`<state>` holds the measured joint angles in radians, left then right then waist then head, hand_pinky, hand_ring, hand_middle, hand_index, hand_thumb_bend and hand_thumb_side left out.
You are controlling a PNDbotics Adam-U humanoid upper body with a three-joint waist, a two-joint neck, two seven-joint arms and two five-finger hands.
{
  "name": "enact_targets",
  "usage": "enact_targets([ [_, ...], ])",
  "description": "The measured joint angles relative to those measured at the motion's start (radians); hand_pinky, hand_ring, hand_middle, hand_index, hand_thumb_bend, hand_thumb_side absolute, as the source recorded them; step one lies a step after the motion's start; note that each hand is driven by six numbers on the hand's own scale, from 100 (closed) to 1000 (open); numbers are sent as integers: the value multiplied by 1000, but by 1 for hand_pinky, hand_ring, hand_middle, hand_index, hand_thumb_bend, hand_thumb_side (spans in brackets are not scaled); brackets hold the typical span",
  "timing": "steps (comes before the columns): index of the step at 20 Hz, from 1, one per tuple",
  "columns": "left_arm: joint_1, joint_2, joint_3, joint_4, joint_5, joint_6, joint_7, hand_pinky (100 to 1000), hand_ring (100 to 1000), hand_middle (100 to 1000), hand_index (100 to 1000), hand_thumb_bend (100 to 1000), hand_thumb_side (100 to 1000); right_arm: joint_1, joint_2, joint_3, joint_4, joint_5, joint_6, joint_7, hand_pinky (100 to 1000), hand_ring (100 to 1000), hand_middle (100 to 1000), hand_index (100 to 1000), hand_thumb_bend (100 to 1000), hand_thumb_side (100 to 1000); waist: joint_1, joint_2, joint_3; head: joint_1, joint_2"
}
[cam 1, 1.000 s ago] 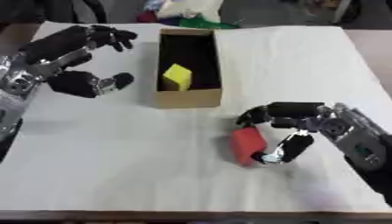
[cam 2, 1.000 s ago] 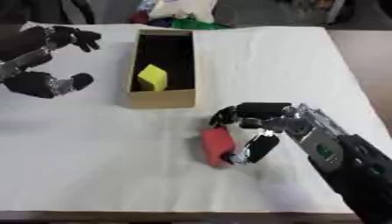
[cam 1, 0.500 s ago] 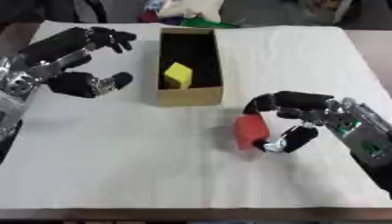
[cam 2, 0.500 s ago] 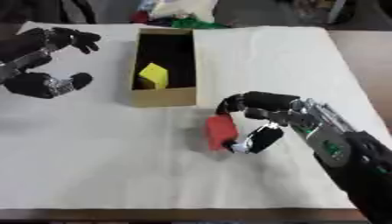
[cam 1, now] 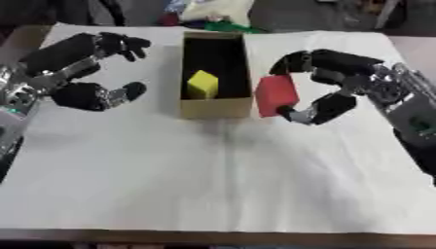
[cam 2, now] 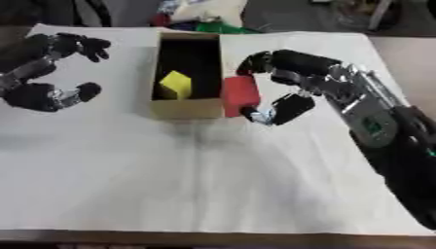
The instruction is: Pick up objects on the table and place them in the box.
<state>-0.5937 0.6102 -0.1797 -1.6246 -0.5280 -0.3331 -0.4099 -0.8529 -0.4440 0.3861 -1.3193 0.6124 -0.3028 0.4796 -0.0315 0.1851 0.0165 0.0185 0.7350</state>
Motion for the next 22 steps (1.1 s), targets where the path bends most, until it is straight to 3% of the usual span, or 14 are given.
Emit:
enact_targets([
  [7, -22, -21, -1, -25, 26, -1, 0, 801, 741, 755, 974, 342, 944, -118, 210, -137, 260, 273, 30, -95, 856, 878, 848, 641, 175, 513, -1, 0, 42, -53, -25],
  [10, -29, -28, -1, -31, 34, -1, -1, 800, 741, 755, 974, 336, 949, -142, 266, -192, 353, 386, 48, -150, 857, 879, 850, 662, 175, 516, -1, 0, 56, -74, -33],
  [12, -31, -29, -1, -34, 38, -1, -2, 800, 741, 755, 974, 336, 951, -151, 289, -223, 402, 446, 60, -181, 859, 882, 857, 730, 186, 522, -1, 0, 60, -83, -35],
  [17, -31, -29, -1, -35, 40, 1, -5, 800, 740, 755, 976, 331, 955, -152, 308, -272, 472, 542, 83, -239, 869, 896, 883, 991, 361, 606, -1, 0, 58, -92, -42],
  [22, -29, -29, -1, -35, 43, 3, -7, 799, 740, 755, 977, 326, 962, -154, 307, -287, 483, 577, 94, -264, 869, 895, 883, 1000, 627, 767, -1, 0, 46, -92, -42],
])
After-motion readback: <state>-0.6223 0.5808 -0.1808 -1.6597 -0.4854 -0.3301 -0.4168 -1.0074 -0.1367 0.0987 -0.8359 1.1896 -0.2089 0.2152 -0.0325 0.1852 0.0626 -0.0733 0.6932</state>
